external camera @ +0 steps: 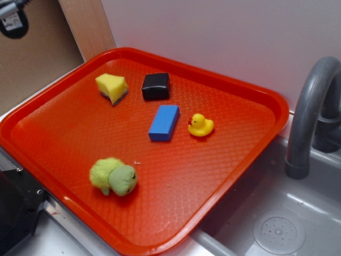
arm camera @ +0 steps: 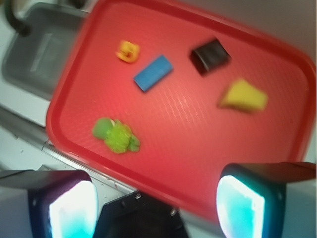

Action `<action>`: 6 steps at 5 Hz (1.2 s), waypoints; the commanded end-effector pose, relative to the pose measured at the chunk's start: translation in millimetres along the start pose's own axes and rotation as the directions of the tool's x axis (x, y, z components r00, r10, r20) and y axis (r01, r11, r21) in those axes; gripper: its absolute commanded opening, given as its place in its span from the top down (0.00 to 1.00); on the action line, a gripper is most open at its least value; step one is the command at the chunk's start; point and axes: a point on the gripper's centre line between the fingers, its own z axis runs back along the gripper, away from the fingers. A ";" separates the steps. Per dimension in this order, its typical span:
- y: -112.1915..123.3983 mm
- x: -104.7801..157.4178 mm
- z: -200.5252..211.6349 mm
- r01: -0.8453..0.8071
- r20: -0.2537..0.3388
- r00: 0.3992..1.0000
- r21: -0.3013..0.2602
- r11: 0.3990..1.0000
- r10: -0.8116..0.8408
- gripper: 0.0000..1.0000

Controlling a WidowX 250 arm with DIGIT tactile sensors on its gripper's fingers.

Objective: Grab the green animal.

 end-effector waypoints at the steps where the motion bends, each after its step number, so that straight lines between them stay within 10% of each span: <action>1: -27.7 4.2 -27.5 0.427 -0.090 0.895 -0.103 0.898 -0.436 0.00; 2: -45.7 -14.4 -51.5 0.622 -0.135 0.755 -0.163 0.766 -0.641 0.00; 3: -45.8 -26.6 -77.9 0.634 -0.194 0.725 -0.188 0.750 -0.661 0.00; 4: 5.2 -24.3 -74.1 0.621 -0.183 0.722 -0.255 0.741 -0.668 0.00; 6: -17.8 -2.1 -108.4 0.674 -0.136 0.675 -0.285 0.682 -0.725 0.00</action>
